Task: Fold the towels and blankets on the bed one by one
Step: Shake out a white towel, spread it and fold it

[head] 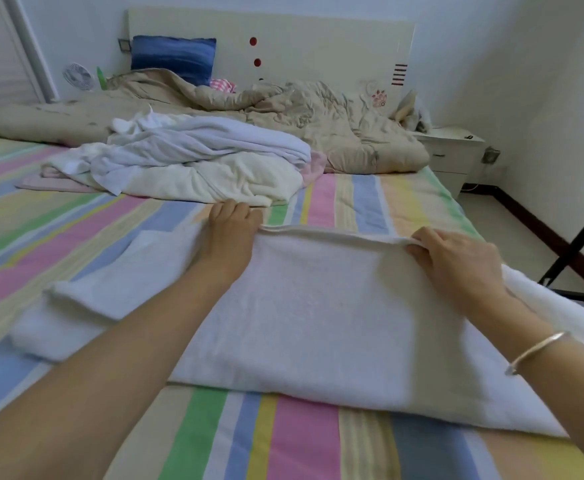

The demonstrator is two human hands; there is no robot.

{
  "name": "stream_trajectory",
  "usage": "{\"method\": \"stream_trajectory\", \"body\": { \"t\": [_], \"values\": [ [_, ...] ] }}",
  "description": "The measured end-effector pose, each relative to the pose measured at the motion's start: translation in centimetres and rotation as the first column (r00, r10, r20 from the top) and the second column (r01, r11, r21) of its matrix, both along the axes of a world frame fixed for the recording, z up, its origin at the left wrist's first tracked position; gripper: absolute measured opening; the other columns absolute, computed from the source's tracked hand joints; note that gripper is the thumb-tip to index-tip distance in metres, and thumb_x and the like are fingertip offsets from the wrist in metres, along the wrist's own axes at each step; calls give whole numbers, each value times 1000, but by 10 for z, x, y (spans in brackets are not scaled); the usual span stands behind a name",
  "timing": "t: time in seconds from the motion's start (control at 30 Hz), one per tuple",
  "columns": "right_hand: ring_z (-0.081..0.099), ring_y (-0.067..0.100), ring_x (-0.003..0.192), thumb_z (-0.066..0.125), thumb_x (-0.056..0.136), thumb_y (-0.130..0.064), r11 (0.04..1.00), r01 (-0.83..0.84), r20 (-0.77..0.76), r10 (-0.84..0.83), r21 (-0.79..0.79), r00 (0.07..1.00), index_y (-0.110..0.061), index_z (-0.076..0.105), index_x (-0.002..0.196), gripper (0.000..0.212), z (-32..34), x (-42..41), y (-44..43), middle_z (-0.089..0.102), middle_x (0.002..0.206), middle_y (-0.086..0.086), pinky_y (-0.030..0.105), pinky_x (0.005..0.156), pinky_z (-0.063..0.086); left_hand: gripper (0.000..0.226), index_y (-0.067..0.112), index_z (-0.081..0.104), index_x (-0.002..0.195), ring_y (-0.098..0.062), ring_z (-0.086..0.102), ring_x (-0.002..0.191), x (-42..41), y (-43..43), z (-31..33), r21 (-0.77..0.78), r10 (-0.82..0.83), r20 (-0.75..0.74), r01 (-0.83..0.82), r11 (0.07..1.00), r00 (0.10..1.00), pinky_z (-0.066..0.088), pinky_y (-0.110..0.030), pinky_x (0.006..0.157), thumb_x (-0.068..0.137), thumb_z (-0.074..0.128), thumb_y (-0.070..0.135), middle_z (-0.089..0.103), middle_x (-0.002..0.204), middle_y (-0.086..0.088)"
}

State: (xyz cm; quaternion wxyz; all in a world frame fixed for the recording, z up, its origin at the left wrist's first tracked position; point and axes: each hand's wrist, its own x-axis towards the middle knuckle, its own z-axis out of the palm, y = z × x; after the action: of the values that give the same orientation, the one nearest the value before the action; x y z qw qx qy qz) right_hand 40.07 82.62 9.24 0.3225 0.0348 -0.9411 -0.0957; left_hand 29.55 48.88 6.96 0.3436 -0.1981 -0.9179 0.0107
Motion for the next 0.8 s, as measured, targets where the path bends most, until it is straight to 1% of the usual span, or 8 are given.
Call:
{"method": "stream_trajectory", "body": {
  "t": [0.07,0.17,0.23,0.33,0.47,0.67,0.73,0.8],
  "values": [
    [64,26,68,46,97,-38,998,-70,91,69,2,993,-19,63,87,28,-20,-24,6,68,78,0,30,57,31,35,11,65,75,-29,55,70,-13,1,-21,-96,53,99,-44,994,994,22,-33,66,47,71,-9,56,70,-8],
    [62,26,75,55,94,-40,996,-74,277,83,-43,957,-22,62,86,21,-58,-39,10,67,80,-1,35,69,34,35,16,61,107,-28,53,99,-16,-2,-56,-111,155,254,-130,985,955,29,-33,85,75,57,3,59,101,-5],
    [60,26,77,61,90,-38,996,-63,296,81,-70,952,-21,62,86,18,-78,-43,11,66,81,-1,35,68,37,40,19,55,119,-24,51,106,-16,-8,-63,-79,183,308,-166,983,934,30,-32,90,82,50,6,56,112,-2],
    [60,31,80,71,82,-21,992,-36,231,63,-118,971,-17,65,94,14,-86,-45,-1,67,87,4,37,68,40,46,19,50,127,-24,51,109,-15,-22,-56,-30,183,276,-182,983,943,31,-32,94,83,51,7,55,117,-2],
    [59,33,84,66,70,-2,972,-118,194,158,-202,968,-15,64,106,38,-81,-46,-60,65,96,6,38,70,42,49,18,44,129,-24,52,110,-11,-68,-40,-138,360,306,-333,933,881,32,-35,93,83,53,9,53,118,-3],
    [60,28,96,50,78,-15,874,-309,201,402,-375,893,-19,66,109,35,-80,-44,-179,66,106,2,37,80,46,49,17,41,125,-23,53,108,0,-139,-19,-354,576,130,-505,787,807,32,-40,100,80,59,10,55,112,-1],
    [60,29,100,47,81,-20,871,-303,220,407,-387,887,-18,67,111,35,-81,-45,-201,66,109,3,38,84,45,44,16,43,121,-23,54,104,-4,-153,-7,-368,609,58,-550,750,791,35,-39,97,81,60,9,57,107,0],
    [54,29,114,38,88,-28,897,-255,313,374,-362,873,-19,62,121,41,-80,-48,-217,60,122,5,41,96,40,38,15,45,120,-23,56,103,-9,-170,0,-318,651,126,-591,741,748,38,-37,88,84,60,11,58,105,-2]
  ]
}}
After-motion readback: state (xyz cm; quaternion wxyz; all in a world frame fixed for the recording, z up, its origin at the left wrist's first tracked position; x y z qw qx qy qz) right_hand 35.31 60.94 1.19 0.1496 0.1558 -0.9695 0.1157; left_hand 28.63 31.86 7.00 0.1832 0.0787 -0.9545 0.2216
